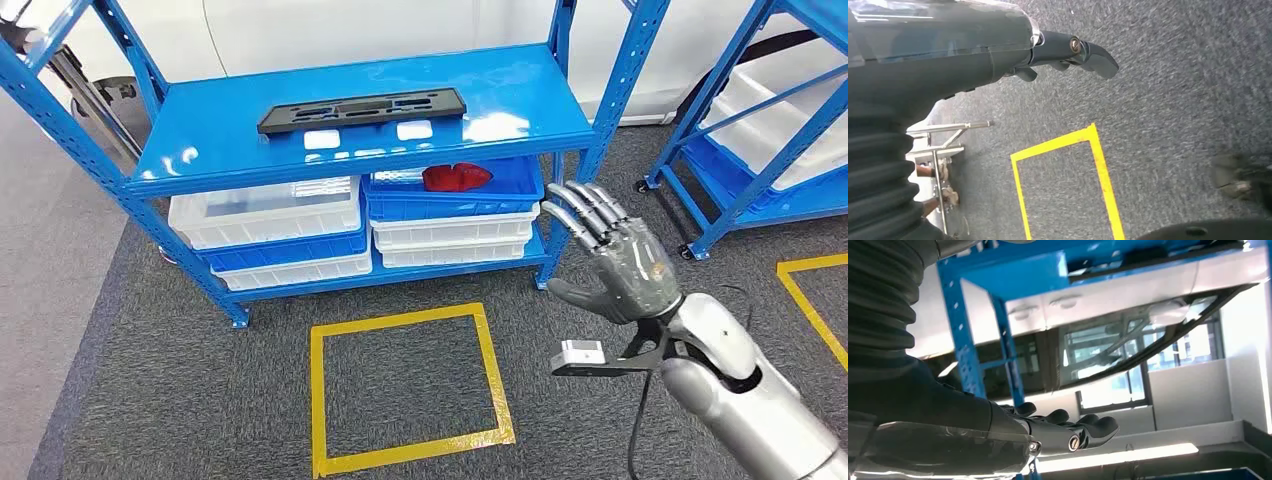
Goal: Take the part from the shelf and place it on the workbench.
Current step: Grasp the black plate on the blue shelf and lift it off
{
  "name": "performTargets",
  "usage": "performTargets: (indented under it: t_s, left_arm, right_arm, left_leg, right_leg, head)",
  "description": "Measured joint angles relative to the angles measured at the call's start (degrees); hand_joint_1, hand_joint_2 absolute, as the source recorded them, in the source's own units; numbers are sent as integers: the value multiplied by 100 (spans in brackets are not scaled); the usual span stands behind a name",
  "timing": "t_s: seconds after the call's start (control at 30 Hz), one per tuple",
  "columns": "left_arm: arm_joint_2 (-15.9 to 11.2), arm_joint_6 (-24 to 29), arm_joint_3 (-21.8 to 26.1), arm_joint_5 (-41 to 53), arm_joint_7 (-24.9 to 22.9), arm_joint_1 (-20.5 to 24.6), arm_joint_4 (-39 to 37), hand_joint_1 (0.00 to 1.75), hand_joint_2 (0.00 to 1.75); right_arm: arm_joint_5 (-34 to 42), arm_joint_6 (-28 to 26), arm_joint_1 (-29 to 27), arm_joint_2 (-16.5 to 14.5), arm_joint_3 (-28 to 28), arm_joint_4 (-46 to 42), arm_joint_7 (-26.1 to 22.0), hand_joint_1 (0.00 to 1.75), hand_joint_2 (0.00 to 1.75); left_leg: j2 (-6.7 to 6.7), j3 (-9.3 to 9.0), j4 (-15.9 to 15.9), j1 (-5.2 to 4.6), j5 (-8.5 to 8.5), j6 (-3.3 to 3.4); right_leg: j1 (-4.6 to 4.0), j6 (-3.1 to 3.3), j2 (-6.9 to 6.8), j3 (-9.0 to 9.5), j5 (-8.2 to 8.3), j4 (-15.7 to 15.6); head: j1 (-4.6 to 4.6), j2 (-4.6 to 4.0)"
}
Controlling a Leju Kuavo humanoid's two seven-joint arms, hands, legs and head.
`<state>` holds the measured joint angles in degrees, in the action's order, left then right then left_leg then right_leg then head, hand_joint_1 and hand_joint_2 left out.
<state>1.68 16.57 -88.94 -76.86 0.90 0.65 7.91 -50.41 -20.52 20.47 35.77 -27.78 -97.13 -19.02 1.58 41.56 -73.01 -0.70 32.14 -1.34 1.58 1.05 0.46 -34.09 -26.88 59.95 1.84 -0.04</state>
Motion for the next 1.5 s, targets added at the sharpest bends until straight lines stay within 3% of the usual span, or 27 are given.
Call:
performTargets:
  t_s: [0.1, 0.13, 0.2, 0.27, 0.4, 0.47, 0.53, 0.57, 0.6, 0.63, 0.7, 0.77, 0.87, 0.93, 1.03, 1.1, 1.13, 1.17, 1.23, 1.3, 1.4, 1.47, 1.5]
  left_arm:
    - [-1, 9, 0, -30, 24, 11, 0, 0, 0]
    - [-2, 13, 0, -40, 36, 6, 0, 0, 0]
    - [-4, 17, 0, -47, 49, -25, 0, 0, 0]
    - [-7, 20, 0, -46, 52, -49, 0, 0, 0]
    - [-2, 25, 0, -45, 108, -61, 0, 0, 0]
    - [4, 32, 0, -45, 167, -74, 0, 0, 0]
    - [4, 38, 0, -45, 204, -81, 0, 0, 0]
    - [4, 40, 0, -45, 208, -82, 0, 0, 0]
    - [4, 43, 0, -45, 208, -82, 0, 0, 0]
    - [5, 45, 0, -45, 207, -82, 0, 0, 0]
    - [8, 51, 0, -45, 207, -81, 0, 0, 0]
    - [10, 61, 0, -48, 208, -79, 0, 0, 0]
    - [4, 72, 0, -75, 208, -80, -1, 0, 0]
    - [-2, 69, 0, -109, 214, -81, -2, 0, 0]
    - [-6, 57, 0, -150, 257, -62, -2, 0, 0]
    - [-8, 51, 0, -157, 283, -41, -2, 0, 0]
    - [-9, 49, 0, -159, 288, -39, -2, 0, 0]
    - [-10, 47, 0, -157, 291, -46, -2, 0, 0]
    - [-11, 46, 0, -152, 291, -77, -2, 0, 0]
    - [-13, 50, 0, -149, 291, -99, -2, 0, 0]
    - [-10, 55, 0, -150, 291, -114, -2, 0, 0]
    - [-3, 55, 0, -150, 292, -124, -2, 0, 0]
    - [0, 55, 0, -150, 292, -130, -2, 0, 0]
  right_arm:
    - [7, 16, 135, -178, -172, 193, 34, 0, 175]
    - [24, 29, 215, -247, -228, 273, 44, 0, 175]
    - [61, 53, 381, -350, -298, 390, 51, 0, 175]
    - [87, 67, 499, -412, -337, 471, 53, 0, 175]
    - [129, 87, 584, -490, -407, 598, 53, 0, 175]
    - [182, 94, 640, -510, -429, 664, 54, 0, 175]
    - [238, 107, 662, -540, -453, 760, 51, 0, 175]
    - [260, 113, 654, -564, -467, 811, 47, 0, 175]
    - [272, 115, 646, -590, -484, 858, 42, 0, 131]
    - [276, 114, 643, -617, -503, 896, 37, 0, 87]
    - [266, 112, 653, -672, -532, 946, 32, 0, 0]
    - [254, 114, 665, -726, -549, 984, 35, 0, 0]
    - [235, 138, 675, -796, -566, 1030, 46, 0, 0]
    - [207, 161, 695, -841, -578, 1049, 48, 0, 0]
    - [173, 190, 722, -896, -601, 1083, 48, 0, 0]
    - [155, 193, 721, -910, -621, 1110, 48, 0, 0]
    - [144, 192, 721, -915, -630, 1119, 48, 0, 0]
    - [134, 191, 723, -918, -636, 1124, 48, 0, 0]
    - [121, 189, 745, -922, -638, 1125, 48, 0, 0]
    - [118, 191, 780, -924, -638, 1126, 49, 0, 0]
    - [111, 197, 816, -930, -638, 1133, 52, 0, 0]
    - [106, 198, 849, -935, -638, 1138, 52, 0, 0]
    - [106, 198, 858, -937, -638, 1143, 52, 0, 0]
  left_leg:
    - [0, 115, -219, 3, -34, 7]
    - [1, 19, -14, 1, -181, 33]
    - [0, -376, 791, -20, -543, 127]
    - [-9, -656, 1348, -56, -727, 208]
    - [-15, -731, 1555, -42, -819, 286]
    - [-38, -764, 1666, -12, -879, 329]
    - [-48, -755, 1678, -18, -887, 352]
    - [-47, -746, 1667, -20, -885, 355]
    - [-46, -738, 1651, -21, -880, 355]
    - [-43, -731, 1629, -21, -872, 350]
    - [-35, -716, 1557, -21, -837, 321]
    - [-14, -685, 1464, -39, -793, 268]
    - [0, -652, 1432, -46, -783, 200]
    - [-4, -572, 1270, -36, -667, 130]
    - [-8, -108, 291, 8, -166, 16]
    - [-8, 156, -214, 28, -51, -7]
    - [-8, 139, -158, 31, -156, 2]
    - [-8, 10, 116, 30, -338, 26]
    - [-20, -414, 946, 7, -669, 113]
    - [-34, -669, 1421, -28, -698, 188]
    - [-22, -813, 1562, -31, -623, 292]
    - [-24, -962, 1601, -23, -608, 369]
    - [-30, -1017, 1606, -23, -593, 391]
  right_leg:
    - [-17, 5, 5, -2, 3, 1]
    - [-27, 6, 12, 3, 4, 1]
    - [-46, 3, 25, 17, 3, -2]
    - [-62, -32, 34, 22, 0, -10]
    - [-66, -157, 26, 31, -11, -41]
    - [-71, -193, 15, -124, -251, 310]
    - [-70, -213, 8, -468, -621, 1036]
    - [-68, -226, 6, -603, -715, 1322]
    - [-66, -237, 3, -651, -699, 1422]
    - [-61, -245, -3, -591, -581, 1304]
    - [-44, -244, -14, -231, -233, 591]
    - [-49, -193, 0, 19, -62, 67]
    - [-60, -84, 22, 25, -31, -4]
    - [-36, -31, 16, 23, -2, -22]
    - [-23, 3, 9, 17, 10, -30]
    - [-27, 10, 12, 20, -18, -30]
    - [-29, 8, 17, 35, -42, -31]
    - [-30, 3, 24, 62, -71, -34]
    - [-39, -28, 33, 137, -130, -40]
    - [-46, -96, 45, 204, -178, -74]
    - [-51, -229, 37, 281, -138, -21]
    - [-40, -268, 22, 170, -226, 299]
    - [-39, -268, 19, -2, -336, 598]
  head:
    - [0, 0]
    - [0, 0]
    - [0, 0]
    - [0, 0]
    - [0, 0]
    - [0, 0]
    - [0, 0]
    - [0, 0]
    - [0, 0]
    - [0, 0]
    - [0, 0]
    - [0, 0]
    - [0, 0]
    - [0, 0]
    - [0, 0]
    - [0, 0]
    - [0, 0]
    - [0, 0]
    - [0, 0]
    - [0, 0]
    - [0, 0]
    - [0, 0]
    - [0, 0]
